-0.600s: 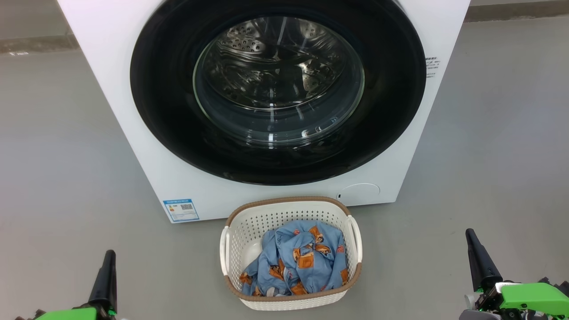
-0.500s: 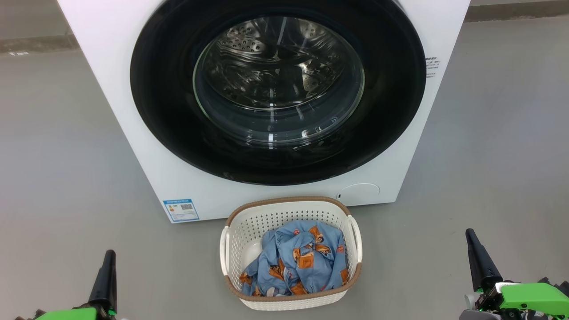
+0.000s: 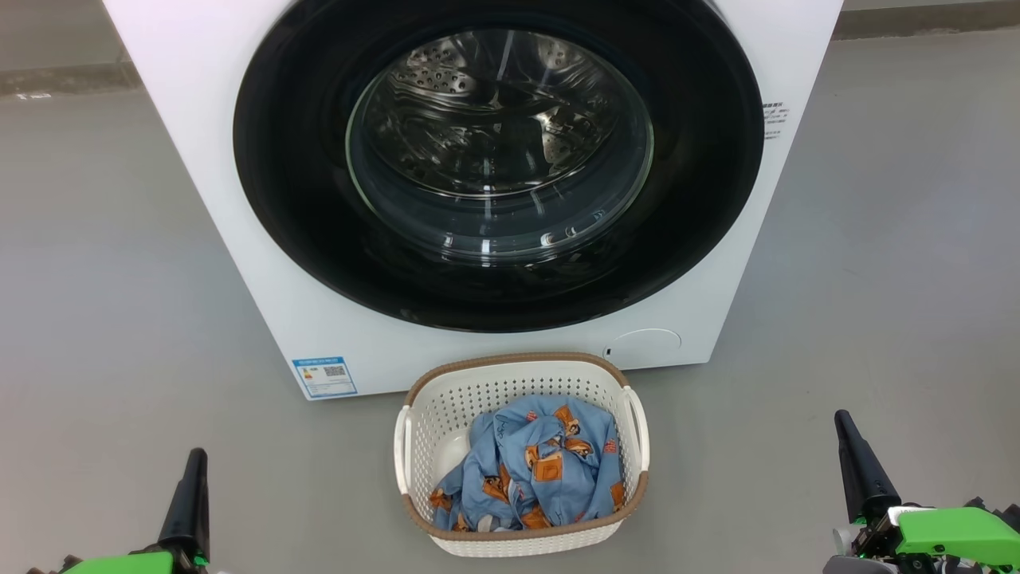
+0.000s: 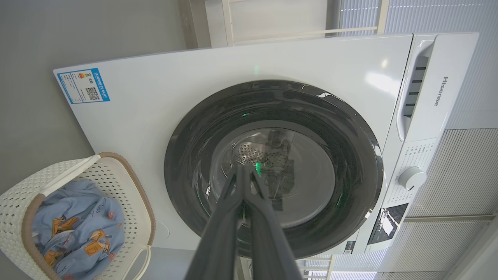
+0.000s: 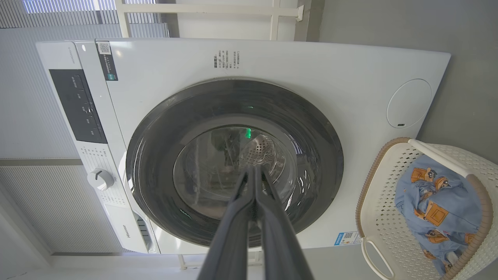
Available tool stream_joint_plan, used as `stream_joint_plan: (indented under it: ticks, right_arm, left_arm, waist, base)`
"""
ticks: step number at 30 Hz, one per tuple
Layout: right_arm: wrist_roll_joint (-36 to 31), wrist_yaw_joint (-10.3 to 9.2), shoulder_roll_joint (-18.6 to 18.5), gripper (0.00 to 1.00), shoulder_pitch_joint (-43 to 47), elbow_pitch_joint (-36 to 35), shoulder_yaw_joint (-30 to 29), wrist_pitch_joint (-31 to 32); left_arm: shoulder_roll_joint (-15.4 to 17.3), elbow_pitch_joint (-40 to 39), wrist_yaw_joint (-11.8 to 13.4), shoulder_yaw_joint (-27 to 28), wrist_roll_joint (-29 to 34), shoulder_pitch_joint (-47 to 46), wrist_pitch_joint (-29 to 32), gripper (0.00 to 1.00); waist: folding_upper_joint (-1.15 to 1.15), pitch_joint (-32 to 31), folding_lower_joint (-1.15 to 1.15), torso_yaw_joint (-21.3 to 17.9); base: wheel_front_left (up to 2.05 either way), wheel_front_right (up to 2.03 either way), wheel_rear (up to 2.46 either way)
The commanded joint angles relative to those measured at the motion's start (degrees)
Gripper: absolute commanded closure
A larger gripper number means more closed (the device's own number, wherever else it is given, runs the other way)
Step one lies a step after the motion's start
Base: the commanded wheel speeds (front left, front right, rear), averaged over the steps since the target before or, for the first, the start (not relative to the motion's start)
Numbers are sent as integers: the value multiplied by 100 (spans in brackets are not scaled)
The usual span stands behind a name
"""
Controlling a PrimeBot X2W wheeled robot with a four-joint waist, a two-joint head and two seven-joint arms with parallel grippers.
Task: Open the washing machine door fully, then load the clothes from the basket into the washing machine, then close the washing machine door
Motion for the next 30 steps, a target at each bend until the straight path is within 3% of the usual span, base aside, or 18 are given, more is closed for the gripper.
stream_joint_plan:
  ticks: [1, 30]
  right_arm:
    - [-23, -6, -31, 100, -235, -159, 133, 24]
    - [-20, -6, -31, 100, -235, -159, 136, 22]
  left_arm:
    - [96, -141, -61, 195, 27, -229, 21, 100]
    - [95, -141, -61, 196, 28, -229, 22, 100]
  waist:
    - [0, 0, 0, 0]
    - [0, 0, 0, 0]
  base:
    - [0, 0, 0]
    - [0, 0, 0]
